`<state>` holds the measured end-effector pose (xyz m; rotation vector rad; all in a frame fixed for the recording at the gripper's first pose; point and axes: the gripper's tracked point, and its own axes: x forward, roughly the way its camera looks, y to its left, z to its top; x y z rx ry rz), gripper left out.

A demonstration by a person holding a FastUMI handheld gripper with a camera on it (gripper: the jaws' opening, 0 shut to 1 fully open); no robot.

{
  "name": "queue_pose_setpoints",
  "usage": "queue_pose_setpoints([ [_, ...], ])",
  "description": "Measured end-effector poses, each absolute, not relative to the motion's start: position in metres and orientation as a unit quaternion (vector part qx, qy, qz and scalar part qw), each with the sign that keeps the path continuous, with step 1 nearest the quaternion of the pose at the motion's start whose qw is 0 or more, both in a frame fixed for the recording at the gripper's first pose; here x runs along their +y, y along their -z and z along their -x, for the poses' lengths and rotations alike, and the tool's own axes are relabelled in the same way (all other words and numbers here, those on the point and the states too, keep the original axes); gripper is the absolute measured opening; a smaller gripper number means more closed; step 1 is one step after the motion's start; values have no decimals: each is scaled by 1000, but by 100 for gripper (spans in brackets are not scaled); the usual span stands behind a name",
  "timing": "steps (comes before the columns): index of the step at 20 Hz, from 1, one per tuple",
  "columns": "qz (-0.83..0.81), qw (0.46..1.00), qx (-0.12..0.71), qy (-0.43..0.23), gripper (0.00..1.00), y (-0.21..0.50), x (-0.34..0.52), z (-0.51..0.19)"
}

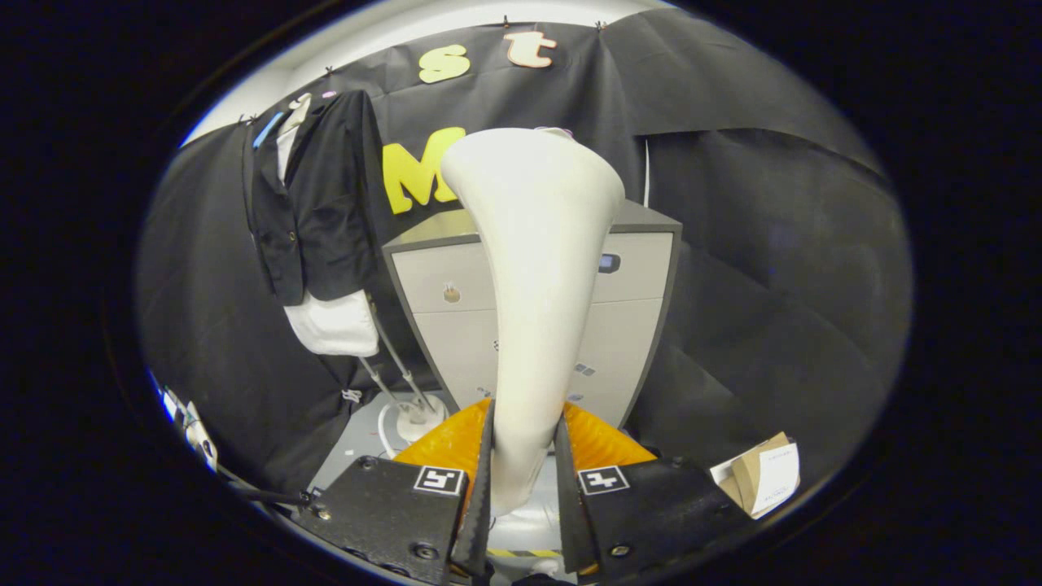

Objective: Iron the clothes twice with a garment steamer, once on the left side and once on the right side.

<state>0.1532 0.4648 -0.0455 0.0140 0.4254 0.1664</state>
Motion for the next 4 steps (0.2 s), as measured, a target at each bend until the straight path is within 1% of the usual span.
queue_pose_setpoints([
  [4, 0, 975, 207, -84, 38, 42, 463, -154],
])
